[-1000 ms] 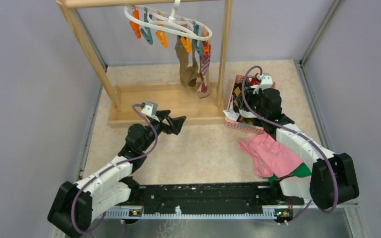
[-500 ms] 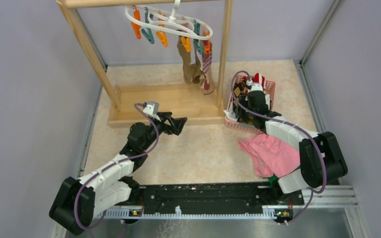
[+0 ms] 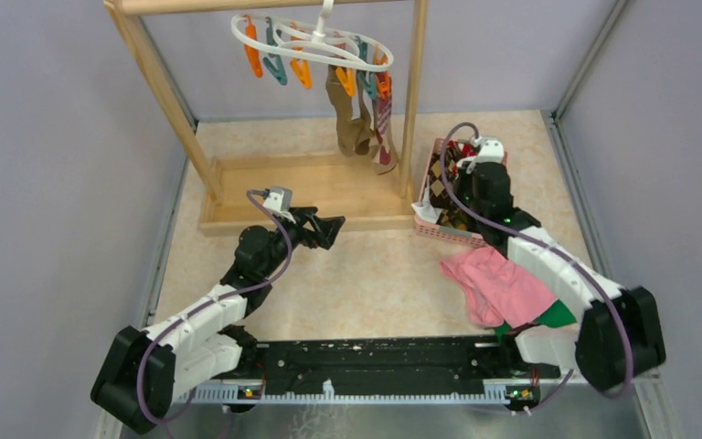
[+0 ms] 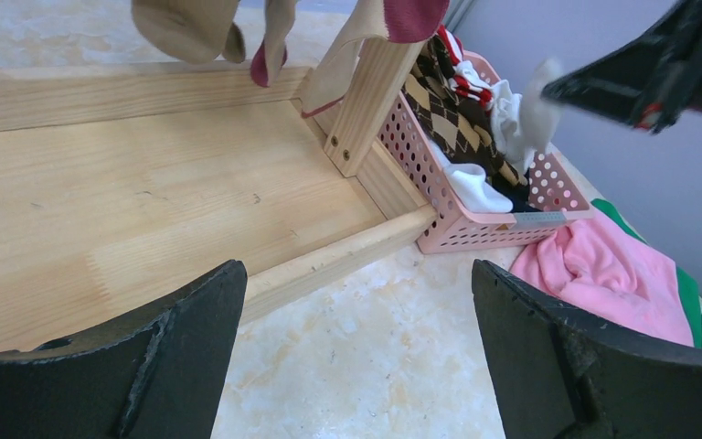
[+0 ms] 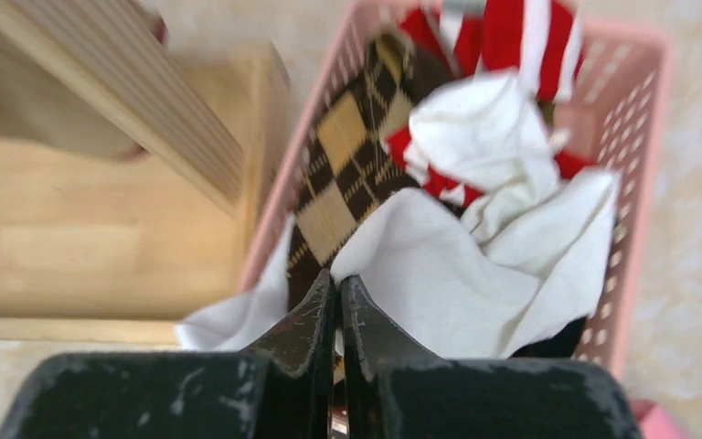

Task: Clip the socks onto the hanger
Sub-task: Pick up the sock from the bin.

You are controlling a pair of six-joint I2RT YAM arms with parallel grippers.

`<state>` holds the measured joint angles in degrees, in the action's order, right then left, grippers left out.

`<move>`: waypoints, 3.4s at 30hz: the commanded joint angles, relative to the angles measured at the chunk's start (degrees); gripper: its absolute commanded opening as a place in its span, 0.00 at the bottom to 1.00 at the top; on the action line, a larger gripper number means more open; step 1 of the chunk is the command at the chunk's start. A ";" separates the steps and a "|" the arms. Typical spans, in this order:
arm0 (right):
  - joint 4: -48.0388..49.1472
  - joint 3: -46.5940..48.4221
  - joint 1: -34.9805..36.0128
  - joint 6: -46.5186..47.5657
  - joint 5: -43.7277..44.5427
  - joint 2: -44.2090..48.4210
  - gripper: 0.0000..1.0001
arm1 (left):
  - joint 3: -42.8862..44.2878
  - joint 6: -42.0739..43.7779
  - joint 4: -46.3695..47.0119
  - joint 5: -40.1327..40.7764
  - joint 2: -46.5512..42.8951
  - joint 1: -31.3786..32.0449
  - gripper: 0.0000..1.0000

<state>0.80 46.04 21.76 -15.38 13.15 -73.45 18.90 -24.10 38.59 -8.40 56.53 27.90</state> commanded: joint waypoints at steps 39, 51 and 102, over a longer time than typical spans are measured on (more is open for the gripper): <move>25.43 11.78 13.88 1.73 -36.44 7.72 0.00 | -1.98 18.04 33.49 -19.05 11.35 5.98 0.97; 26.94 12.39 15.24 0.88 -37.80 5.36 0.00 | 5.92 31.88 27.29 -15.59 23.91 6.45 0.79; 15.35 -1.63 21.29 69.17 -58.71 4.93 0.73 | 4.66 -76.27 34.72 -46.73 22.57 -14.44 0.00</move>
<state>21.30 43.05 39.99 47.22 -46.89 -66.61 21.30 -92.44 60.75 -54.17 76.31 13.80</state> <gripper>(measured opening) 0.734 0.015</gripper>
